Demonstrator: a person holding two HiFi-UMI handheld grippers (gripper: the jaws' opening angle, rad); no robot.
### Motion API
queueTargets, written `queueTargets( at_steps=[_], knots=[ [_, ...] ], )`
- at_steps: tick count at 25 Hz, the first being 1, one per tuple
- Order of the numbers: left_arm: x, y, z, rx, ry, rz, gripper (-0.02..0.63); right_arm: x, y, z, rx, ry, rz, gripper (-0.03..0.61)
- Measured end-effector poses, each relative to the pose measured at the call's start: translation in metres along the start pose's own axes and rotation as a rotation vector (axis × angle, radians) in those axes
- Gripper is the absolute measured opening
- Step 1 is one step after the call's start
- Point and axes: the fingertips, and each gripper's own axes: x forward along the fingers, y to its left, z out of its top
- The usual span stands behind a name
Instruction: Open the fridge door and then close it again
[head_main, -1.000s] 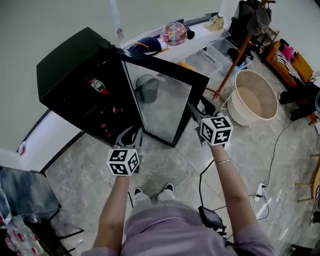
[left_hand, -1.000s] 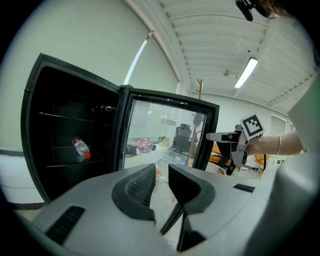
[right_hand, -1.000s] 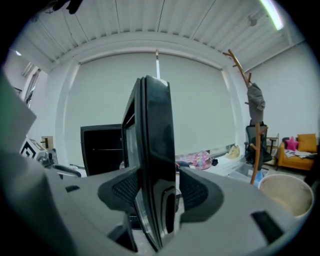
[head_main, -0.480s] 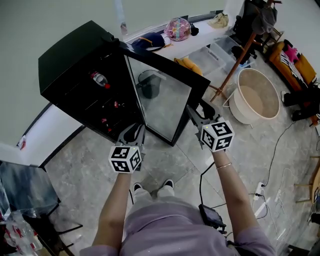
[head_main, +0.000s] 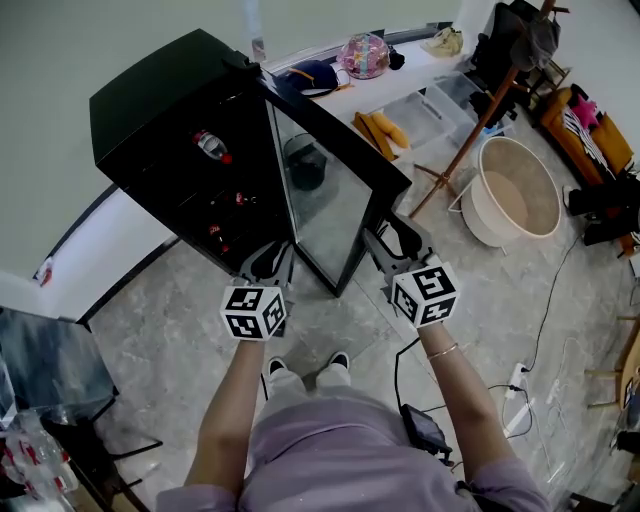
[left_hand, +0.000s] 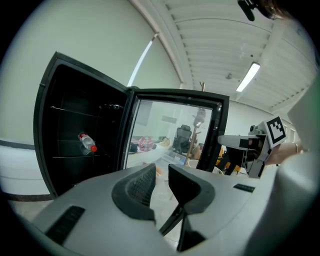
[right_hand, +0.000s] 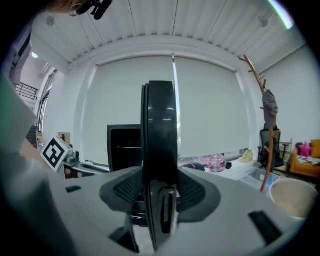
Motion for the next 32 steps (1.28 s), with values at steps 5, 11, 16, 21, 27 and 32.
queueTargets(
  at_steps=[5, 11, 16, 21, 27, 32],
  knots=[
    [-0.022, 0.017, -0.003, -0.012, -0.007, 0.019, 0.081, -0.001, 0.043, 0.0, -0.017, 0.014, 0.054, 0.207],
    [-0.05, 0.034, -0.008, -0.017, -0.006, 0.036, 0.08, 0.004, 0.094, 0.004, -0.028, 0.027, 0.129, 0.213],
    [-0.073, 0.049, -0.013, -0.028, -0.008, 0.054, 0.081, 0.012, 0.133, 0.008, -0.046, 0.044, 0.197, 0.216],
    [-0.094, 0.058, -0.016, -0.026, -0.015, 0.049, 0.081, 0.023, 0.169, 0.013, -0.064, 0.05, 0.248, 0.215],
    [-0.115, 0.054, -0.019, 0.003, -0.029, -0.006, 0.081, 0.04, 0.208, 0.018, -0.057, 0.046, 0.295, 0.198],
    [-0.126, 0.052, -0.02, 0.024, -0.03, -0.054, 0.083, 0.058, 0.239, 0.022, -0.059, 0.044, 0.331, 0.176]
  ],
)
